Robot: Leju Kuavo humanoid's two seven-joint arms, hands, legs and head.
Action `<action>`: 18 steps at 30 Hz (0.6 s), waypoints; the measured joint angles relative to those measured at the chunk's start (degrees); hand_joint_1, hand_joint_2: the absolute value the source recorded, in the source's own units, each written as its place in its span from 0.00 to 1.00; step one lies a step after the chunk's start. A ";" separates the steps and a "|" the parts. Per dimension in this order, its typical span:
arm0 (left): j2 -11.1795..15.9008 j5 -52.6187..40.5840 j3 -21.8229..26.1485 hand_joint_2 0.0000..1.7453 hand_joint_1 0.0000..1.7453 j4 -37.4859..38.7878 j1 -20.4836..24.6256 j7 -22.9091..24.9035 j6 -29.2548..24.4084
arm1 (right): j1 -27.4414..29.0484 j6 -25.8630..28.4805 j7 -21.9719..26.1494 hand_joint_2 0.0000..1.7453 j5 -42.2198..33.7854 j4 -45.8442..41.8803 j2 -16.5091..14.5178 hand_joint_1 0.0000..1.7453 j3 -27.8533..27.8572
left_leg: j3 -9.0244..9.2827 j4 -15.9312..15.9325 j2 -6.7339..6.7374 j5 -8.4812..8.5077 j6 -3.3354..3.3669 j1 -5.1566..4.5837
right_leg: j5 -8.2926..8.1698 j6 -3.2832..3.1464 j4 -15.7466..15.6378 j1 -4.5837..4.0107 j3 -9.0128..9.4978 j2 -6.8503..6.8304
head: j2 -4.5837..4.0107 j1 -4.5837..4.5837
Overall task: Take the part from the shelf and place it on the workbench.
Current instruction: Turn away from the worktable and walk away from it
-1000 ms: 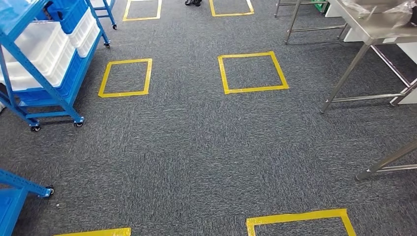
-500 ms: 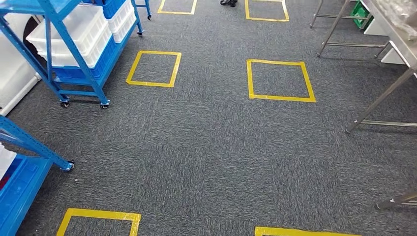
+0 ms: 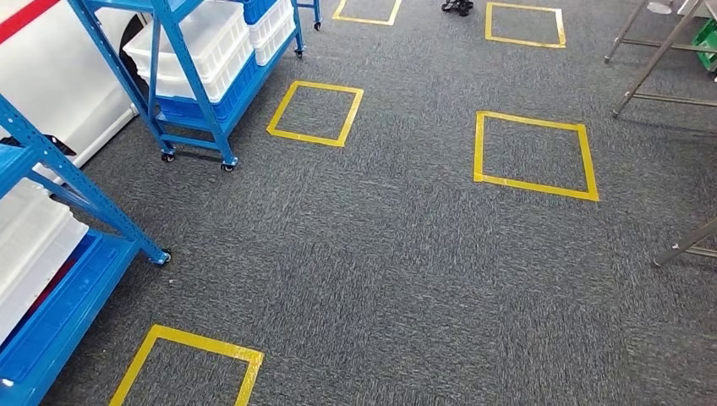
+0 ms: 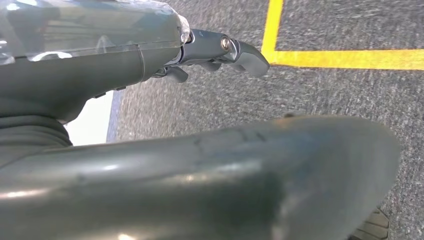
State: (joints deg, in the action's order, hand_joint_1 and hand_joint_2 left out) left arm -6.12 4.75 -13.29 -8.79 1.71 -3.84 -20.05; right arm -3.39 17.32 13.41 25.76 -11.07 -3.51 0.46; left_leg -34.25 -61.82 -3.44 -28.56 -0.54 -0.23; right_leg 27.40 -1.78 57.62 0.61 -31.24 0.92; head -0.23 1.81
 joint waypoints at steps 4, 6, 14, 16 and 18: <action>0.00 0.47 0.00 0.00 0.00 0.00 0.04 -0.27 0.02 | 0.33 -0.05 -0.02 0.00 0.24 0.01 -0.14 0.00 0.03 | -5.89 -12.30 2.74 -5.12 -0.94 0.61 | 0.30 -0.37 -0.03 -0.28 0.12 -3.20 | 0.01 0.03; 0.01 0.85 0.01 0.00 0.00 0.00 -0.13 -0.46 0.18 | 0.32 -0.10 -0.04 0.00 0.38 0.00 -0.17 0.00 0.04 | -3.76 -8.27 3.49 -2.27 -1.19 0.91 | 0.53 -0.14 0.03 -0.25 0.34 -4.56 | 0.01 0.03; -0.04 2.77 0.35 0.00 0.00 -0.05 -0.49 -1.38 1.38 | -0.16 -0.33 -0.32 0.00 0.92 -0.03 -0.27 0.00 0.04 | 2.63 4.73 4.79 2.47 1.21 0.50 | 2.42 2.41 1.30 -0.18 1.28 -6.11 | 0.00 0.00; -0.07 2.83 0.46 0.00 0.00 -0.07 -0.41 -1.46 1.39 | 0.06 -0.31 -0.33 0.00 0.95 -0.03 -0.29 0.00 0.04 | 2.83 5.07 3.70 2.85 1.79 0.71 | 5.71 2.90 6.82 0.13 -1.18 -2.75 | 0.01 -0.02; -0.08 2.63 0.52 0.00 0.00 -0.07 -0.37 -1.45 1.43 | 0.45 -0.27 -0.28 0.00 0.95 -0.02 -0.30 0.00 0.04 | 2.73 5.04 2.41 2.93 2.00 0.64 | 9.06 3.07 14.77 0.16 -5.27 -1.23 | 0.01 -0.03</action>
State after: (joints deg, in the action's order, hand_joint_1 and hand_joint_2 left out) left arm -6.20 7.39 -12.76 -8.85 1.35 -5.29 -18.62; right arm -2.95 17.05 13.13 26.71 -11.09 -3.81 0.50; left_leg -31.52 -56.78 -1.03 -25.63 1.46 0.41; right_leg 36.46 1.29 72.39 0.78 -36.51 -0.31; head -0.22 1.78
